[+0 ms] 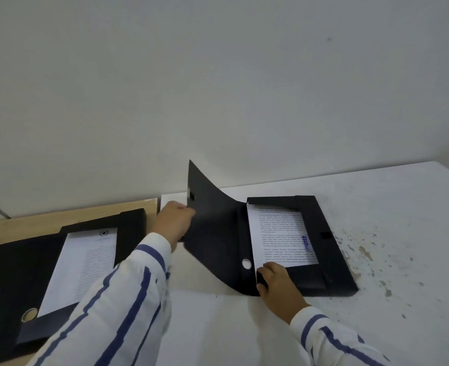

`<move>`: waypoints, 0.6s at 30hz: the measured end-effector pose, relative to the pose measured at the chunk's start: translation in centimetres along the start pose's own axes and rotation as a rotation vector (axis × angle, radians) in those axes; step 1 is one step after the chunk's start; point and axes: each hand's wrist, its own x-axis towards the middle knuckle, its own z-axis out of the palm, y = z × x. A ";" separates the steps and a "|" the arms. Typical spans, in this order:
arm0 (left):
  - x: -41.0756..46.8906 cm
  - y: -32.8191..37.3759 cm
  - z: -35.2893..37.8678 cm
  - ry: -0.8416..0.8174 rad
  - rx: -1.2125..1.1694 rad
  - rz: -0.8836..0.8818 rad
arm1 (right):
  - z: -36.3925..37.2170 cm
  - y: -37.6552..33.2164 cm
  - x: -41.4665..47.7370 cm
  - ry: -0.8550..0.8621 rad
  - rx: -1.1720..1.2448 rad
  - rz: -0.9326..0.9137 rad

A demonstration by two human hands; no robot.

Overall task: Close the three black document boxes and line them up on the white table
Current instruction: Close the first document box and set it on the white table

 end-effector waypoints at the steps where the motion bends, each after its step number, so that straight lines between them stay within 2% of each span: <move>1: -0.8 0.8 0.8 -0.055 -0.088 0.034 | -0.2 0.1 -0.1 0.007 0.007 0.007; 4: -2.7 2.5 3.5 -0.164 -0.123 0.150 | -1.2 0.9 -0.3 0.029 0.023 0.059; 10: -4.1 3.4 10.1 -0.195 -0.046 0.287 | -4.4 4.4 -0.3 0.097 0.043 0.161; 14: -3.4 2.2 14.3 -0.221 0.027 0.240 | -7.2 8.1 0.3 0.180 0.097 0.220; 18: -2.4 0.4 17.2 -0.259 0.121 0.117 | -10.3 10.4 0.9 0.223 0.332 0.290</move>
